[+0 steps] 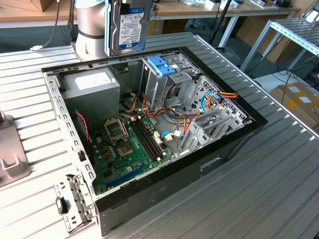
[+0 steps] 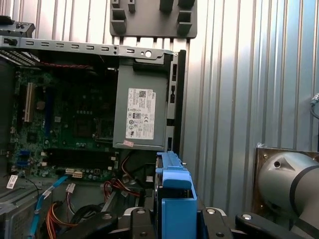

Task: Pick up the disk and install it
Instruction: 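Pick up the disk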

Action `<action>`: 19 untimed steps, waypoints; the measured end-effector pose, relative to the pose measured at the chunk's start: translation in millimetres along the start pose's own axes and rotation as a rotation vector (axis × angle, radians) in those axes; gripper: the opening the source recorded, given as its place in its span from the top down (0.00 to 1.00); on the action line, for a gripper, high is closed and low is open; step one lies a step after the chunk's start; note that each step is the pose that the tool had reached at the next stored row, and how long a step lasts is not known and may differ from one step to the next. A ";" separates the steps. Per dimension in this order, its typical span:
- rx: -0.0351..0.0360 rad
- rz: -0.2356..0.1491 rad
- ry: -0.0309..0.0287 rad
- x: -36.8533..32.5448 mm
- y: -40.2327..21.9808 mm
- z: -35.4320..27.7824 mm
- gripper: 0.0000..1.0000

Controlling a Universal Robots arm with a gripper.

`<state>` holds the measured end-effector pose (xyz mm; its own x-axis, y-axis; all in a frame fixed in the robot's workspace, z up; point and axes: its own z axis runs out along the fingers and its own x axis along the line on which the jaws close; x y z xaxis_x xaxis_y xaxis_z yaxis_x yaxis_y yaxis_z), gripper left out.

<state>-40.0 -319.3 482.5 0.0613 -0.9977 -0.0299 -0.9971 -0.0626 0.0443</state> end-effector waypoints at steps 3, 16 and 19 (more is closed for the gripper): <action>0.0000 0.000 0.0000 1.6 -0.9 -0.1 0.63; 0.0000 0.000 -0.0005 7.7 -9.5 -0.6 0.63; 0.0001 0.000 -0.0006 9.1 -11.5 -0.7 0.63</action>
<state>-27.9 -327.6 482.5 0.0613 -0.9977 -0.0305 -0.9971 -0.0627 0.0442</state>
